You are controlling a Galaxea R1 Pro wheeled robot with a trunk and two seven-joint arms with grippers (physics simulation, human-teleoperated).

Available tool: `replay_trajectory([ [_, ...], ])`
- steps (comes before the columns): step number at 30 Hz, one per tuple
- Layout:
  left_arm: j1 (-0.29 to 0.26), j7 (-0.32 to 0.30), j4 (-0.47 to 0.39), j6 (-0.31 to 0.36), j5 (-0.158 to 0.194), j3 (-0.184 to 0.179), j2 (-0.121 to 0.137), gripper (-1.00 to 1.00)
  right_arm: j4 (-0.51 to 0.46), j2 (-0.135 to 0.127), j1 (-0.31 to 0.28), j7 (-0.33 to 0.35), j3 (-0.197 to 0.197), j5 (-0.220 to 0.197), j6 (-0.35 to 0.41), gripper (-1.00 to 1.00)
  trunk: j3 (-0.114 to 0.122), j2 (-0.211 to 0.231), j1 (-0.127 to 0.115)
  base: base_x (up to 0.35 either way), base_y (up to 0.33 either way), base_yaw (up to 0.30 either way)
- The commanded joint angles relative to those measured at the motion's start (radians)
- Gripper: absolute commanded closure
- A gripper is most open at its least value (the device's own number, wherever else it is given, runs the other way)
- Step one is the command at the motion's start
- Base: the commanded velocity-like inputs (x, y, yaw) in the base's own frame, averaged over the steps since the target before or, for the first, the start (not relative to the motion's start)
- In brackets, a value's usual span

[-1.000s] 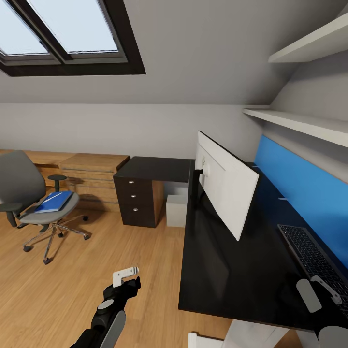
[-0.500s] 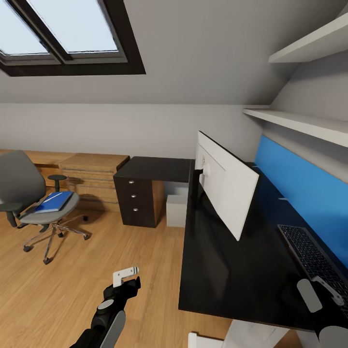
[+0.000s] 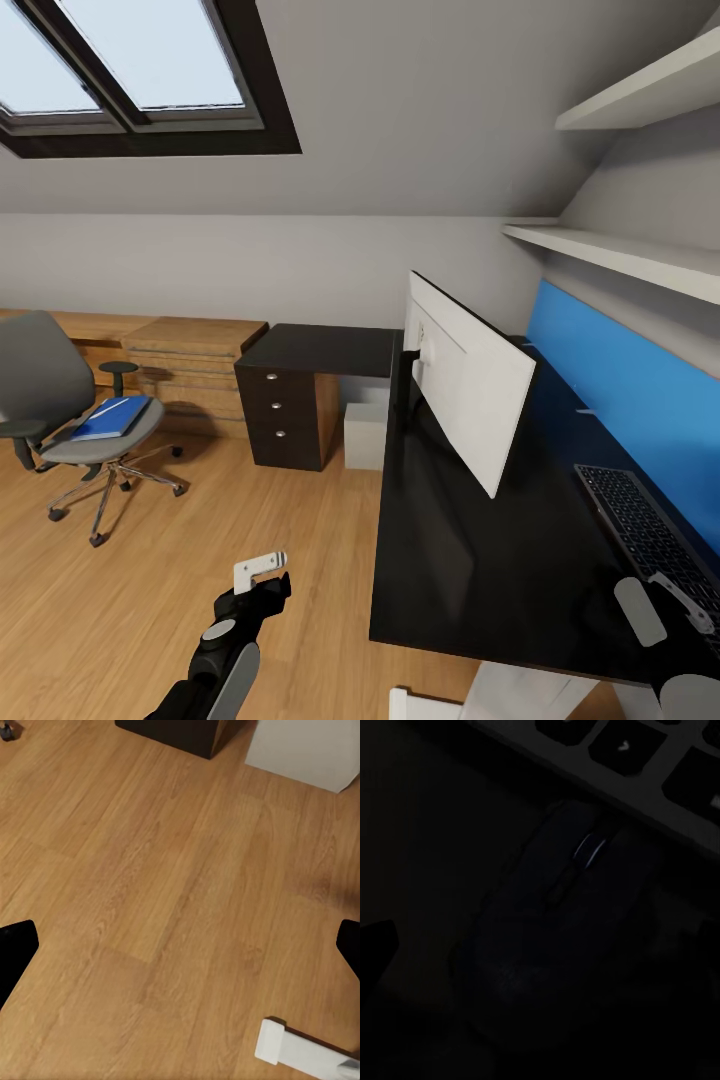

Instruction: In the bedroom, organize the workspace by keeping the computer under the desk, ensuring the monitor is on the desk, placing the keyboard on the desk next to the monitor, placing the mouse on the desk next to the keyboard, moving the folder from the swivel chair onto the desk next to the mouse, stacking the notebook on top of the folder with the pen on top of the notebook, and positioning the swivel chair next to the desk.

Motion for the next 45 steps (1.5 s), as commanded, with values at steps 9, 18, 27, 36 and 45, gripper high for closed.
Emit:
replay_trajectory([
  [9, -0.001, 0.008, -0.001, 0.002, 0.009, -0.002, 0.000, -1.00, -0.002, 0.000, 0.000, -0.005, 0.000, -0.006, 0.004, -1.00, -0.001, -0.001, 0.000, 0.015, 0.000, 0.000],
  [18, -0.001, 0.008, -0.001, 0.002, 0.009, -0.001, 0.000, -1.00, -0.002, 0.000, 0.000, -0.005, 0.000, -0.006, 0.004, -1.00, -0.001, -0.001, 0.000, 0.079, 0.000, 0.000],
  [27, -0.001, 0.007, -0.001, 0.002, 0.009, -0.002, 0.000, -1.00, -0.002, 0.000, 0.000, -0.005, 0.000, -0.006, 0.004, -1.00, -0.001, -0.001, 0.000, 0.004, 0.000, 0.000],
  [36, -0.001, 0.007, -0.002, 0.002, 0.009, -0.002, 0.000, -1.00, -0.002, 0.000, 0.000, -0.005, -0.001, -0.006, 0.004, -1.00, -0.001, -0.001, 0.000, 0.000, 0.000, 0.000],
  [45, -0.001, 0.007, -0.003, 0.002, 0.009, -0.003, 0.000, -1.00, 0.033, -0.011, 0.000, -0.005, -0.003, -0.007, 0.004, -1.00, -0.001, -0.001, 0.000, 0.000, 0.000, 0.000],
])
